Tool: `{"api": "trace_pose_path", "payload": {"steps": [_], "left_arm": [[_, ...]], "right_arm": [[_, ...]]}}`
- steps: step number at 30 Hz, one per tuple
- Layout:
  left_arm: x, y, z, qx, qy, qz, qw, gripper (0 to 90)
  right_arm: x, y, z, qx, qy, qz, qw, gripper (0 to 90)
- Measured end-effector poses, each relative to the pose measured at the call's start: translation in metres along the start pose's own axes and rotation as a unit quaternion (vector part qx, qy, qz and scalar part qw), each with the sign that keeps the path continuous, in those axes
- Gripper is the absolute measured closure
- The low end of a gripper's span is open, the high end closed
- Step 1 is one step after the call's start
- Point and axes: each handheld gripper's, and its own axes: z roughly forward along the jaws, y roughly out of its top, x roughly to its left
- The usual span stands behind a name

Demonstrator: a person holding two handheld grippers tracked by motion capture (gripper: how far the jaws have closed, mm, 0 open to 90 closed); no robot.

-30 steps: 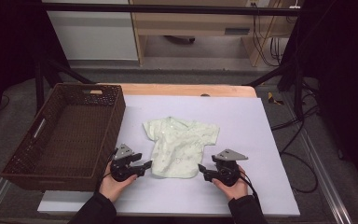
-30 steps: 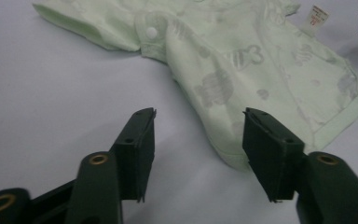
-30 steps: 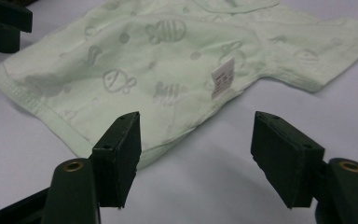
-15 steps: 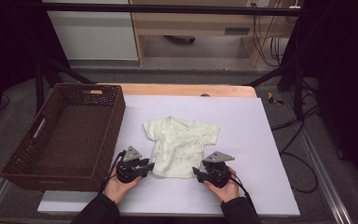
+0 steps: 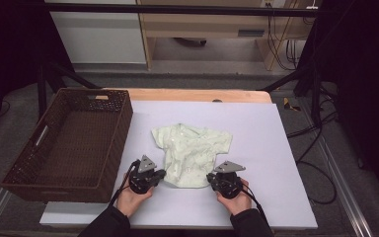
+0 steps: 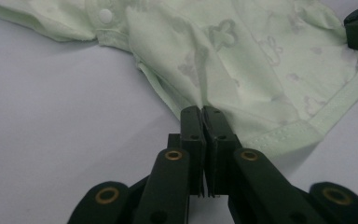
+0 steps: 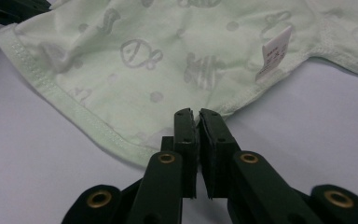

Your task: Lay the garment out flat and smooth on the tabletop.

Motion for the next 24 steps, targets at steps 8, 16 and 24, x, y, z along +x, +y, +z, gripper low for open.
{"api": "trace_pose_path", "payload": {"steps": [8,16,24], "left_arm": [[-0.004,0.005,-0.023,-0.011,-0.033,-0.029,0.999,87.3],[-0.015,-0.002,-0.02,0.032,-0.032,-0.02,0.9988,83.9],[0.008,0.005,-0.027,-0.034,-0.005,-0.052,0.998,45.3]], "right_arm": [[-0.006,0.002,-0.02,-0.022,0.019,0.018,0.9994,87.6],[-0.019,-0.011,-0.036,0.005,0.029,0.035,0.9989,87.0],[-0.022,-0.011,-0.033,-0.015,0.035,0.016,0.9991,52.2]]}}
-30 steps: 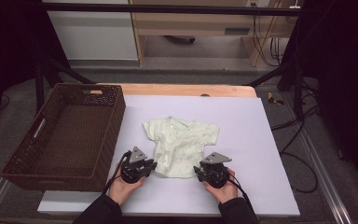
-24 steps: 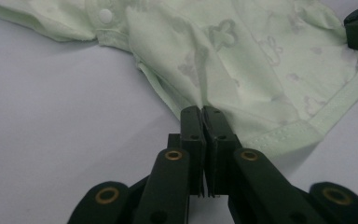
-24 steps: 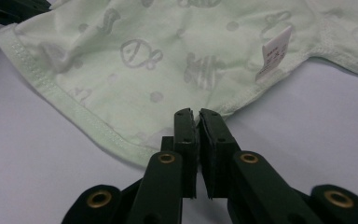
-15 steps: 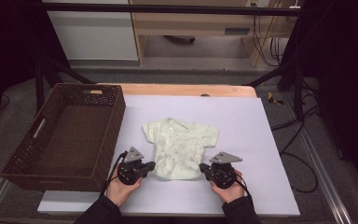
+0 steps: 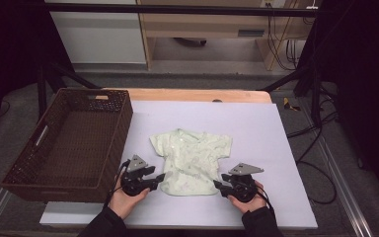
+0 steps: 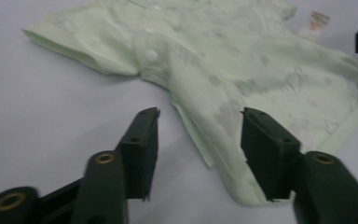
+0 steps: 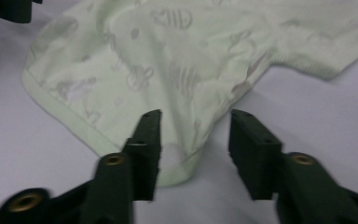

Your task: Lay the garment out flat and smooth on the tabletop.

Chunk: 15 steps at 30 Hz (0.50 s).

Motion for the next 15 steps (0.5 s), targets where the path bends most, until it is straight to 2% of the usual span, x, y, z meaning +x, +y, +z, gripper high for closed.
{"api": "trace_pose_path", "payload": {"steps": [2,5,8,11,13,15], "left_arm": [[0.009,0.006,0.002,-0.007,0.005,-0.012,0.9999,37.1],[0.022,0.014,0.006,-0.018,0.021,-0.027,0.9993,33.0],[0.035,0.019,0.014,-0.027,0.039,-0.039,0.9981,33.4],[0.042,0.023,0.023,-0.024,0.055,-0.043,0.9973,41.9],[0.044,0.026,0.027,-0.022,0.063,-0.034,0.9972,48.5],[0.045,0.03,0.033,-0.022,0.062,-0.031,0.9974,54.3]], "right_arm": [[-0.002,0.002,-0.003,-0.017,-0.001,-0.003,0.9998,44.4],[-0.008,0.005,-0.006,-0.038,-0.005,0.0,0.9993,34.2],[-0.012,0.005,-0.007,-0.045,-0.013,0.003,0.9989,31.2],[-0.017,0.005,-0.009,-0.047,-0.017,0.003,0.9987,31.8],[-0.019,0.005,-0.01,-0.05,-0.021,0.002,0.9985,32.4],[-0.021,0.004,-0.01,-0.05,-0.023,0.005,0.9985,32.7]]}}
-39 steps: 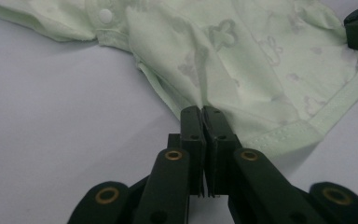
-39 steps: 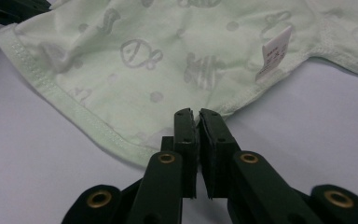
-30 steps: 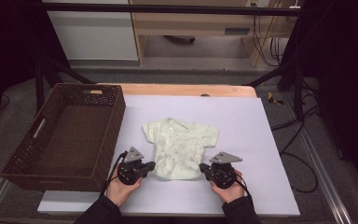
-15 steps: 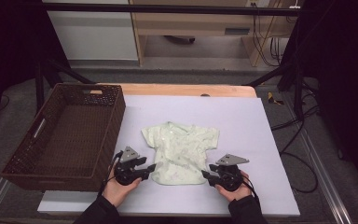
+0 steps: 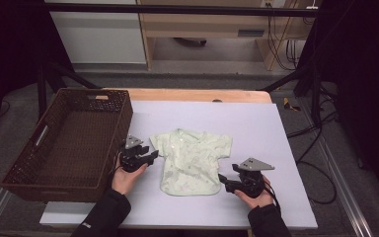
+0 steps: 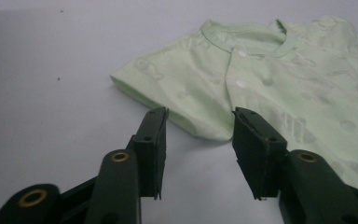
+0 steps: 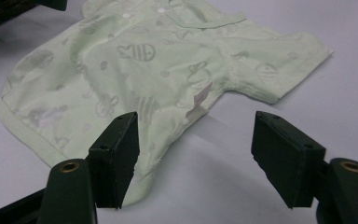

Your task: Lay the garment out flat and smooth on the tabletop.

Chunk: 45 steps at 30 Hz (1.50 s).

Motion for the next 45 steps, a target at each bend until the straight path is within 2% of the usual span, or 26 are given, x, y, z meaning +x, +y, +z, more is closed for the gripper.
{"api": "trace_pose_path", "payload": {"steps": [2,6,9,12,15,17,18,19,21,22,24,26,28,31,34,38,41,45], "left_arm": [[-0.001,0.002,0.005,0.005,-0.007,0.001,1.0,59.6],[-0.002,0.002,0.02,0.025,0.0,0.009,0.9996,63.7],[-0.001,0.0,0.025,0.038,0.003,0.015,0.9992,73.5],[-0.001,0.002,0.02,0.033,-0.002,0.017,0.9993,87.2],[-0.001,0.009,0.007,0.016,0.008,0.034,0.9992,88.6],[-0.001,0.012,0.002,0.02,0.024,0.047,0.9984,88.5],[0.0,0.012,0.004,0.036,0.029,0.051,0.9976,88.2],[0.0,0.01,0.007,0.05,0.032,0.049,0.997,85.6],[0.001,0.006,0.013,0.063,0.053,0.058,0.995,74.8],[0.002,0.005,0.014,0.065,0.051,0.051,0.9953,72.3],[0.004,0.003,0.013,0.051,0.05,0.036,0.9968,65.8],[0.005,0.004,0.01,0.042,0.039,0.026,0.998,57.9],[0.005,0.005,0.007,0.029,0.028,0.026,0.9989,45.7],[0.002,0.006,0.003,0.02,0.002,0.018,0.9996,34.7],[0.001,0.005,-0.002,0.003,-0.019,0.009,0.9998,28.7],[0.0,0.004,-0.008,-0.01,-0.043,0.012,0.999,19.9],[-0.001,0.004,-0.01,-0.009,-0.047,0.016,0.9987,17.0],[-0.002,0.005,-0.013,-0.013,-0.049,0.012,0.9986,11.5]], "right_arm": [[0.0,0.0,0.001,0.002,0.0,0.001,1.0,32.8],[0.001,-0.001,0.003,0.005,0.001,-0.008,1.0,32.8],[0.001,-0.001,0.002,0.004,0.001,-0.007,1.0,33.2],[0.001,0.0,0.001,0.002,0.0,-0.004,1.0,33.7],[0.0,0.0,0.0,-0.005,0.0,-0.003,1.0,34.2],[0.0,0.0,0.0,-0.006,-0.001,-0.002,1.0,34.3],[0.0,0.0,0.001,-0.005,-0.002,-0.002,1.0,34.3],[0.0,0.0,0.001,-0.002,-0.001,-0.002,1.0,34.0],[0.001,0.0,0.002,0.002,0.0,-0.004,1.0,33.3],[0.001,-0.001,0.002,0.002,0.001,-0.006,1.0,33.0],[0.002,-0.001,0.002,0.002,0.004,-0.006,1.0,31.9],[0.001,-0.001,0.002,0.001,0.005,-0.006,1.0,30.6],[0.002,-0.001,0.001,0.002,0.008,-0.006,0.9999,28.5],[0.003,-0.001,0.001,-0.002,0.012,-0.005,0.9999,24.7],[0.002,-0.001,0.001,-0.003,0.017,-0.008,0.9998,20.5],[0.002,-0.002,0.001,-0.002,0.025,-0.009,0.9997,17.3],[0.001,-0.003,0.002,-0.001,0.031,-0.01,0.9995,14.6],[0.0,-0.004,0.001,0.001,0.035,-0.014,0.9993,13.2]]}}
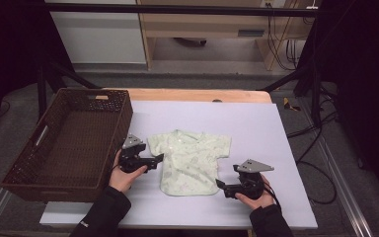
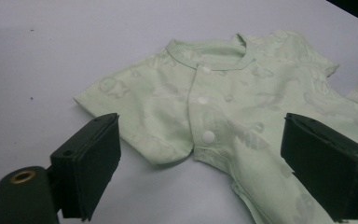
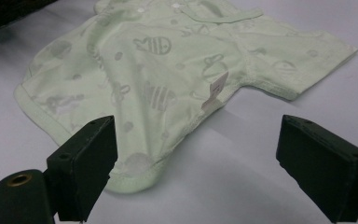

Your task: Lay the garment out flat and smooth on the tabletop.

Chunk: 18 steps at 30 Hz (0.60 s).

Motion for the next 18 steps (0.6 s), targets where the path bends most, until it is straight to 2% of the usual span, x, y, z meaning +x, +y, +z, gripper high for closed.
{"api": "trace_pose_path", "payload": {"steps": [6,10,14,18], "left_arm": [[-0.003,0.003,-0.002,-0.012,-0.003,0.002,0.9999,4.8],[-0.002,0.006,-0.002,-0.019,-0.004,0.0,0.9998,3.7],[-0.001,0.012,0.002,-0.011,-0.001,-0.009,0.9999,3.0],[0.0,0.018,0.006,-0.005,0.004,-0.007,1.0,3.0]], "right_arm": [[-0.005,-0.001,-0.004,0.001,0.002,0.007,1.0,10.9],[-0.009,-0.001,-0.006,0.003,0.0,0.011,0.9999,9.4],[-0.01,-0.002,-0.007,0.005,0.0,0.012,0.9999,8.4],[-0.01,-0.002,-0.008,0.006,-0.001,0.013,0.9999,8.1]]}}
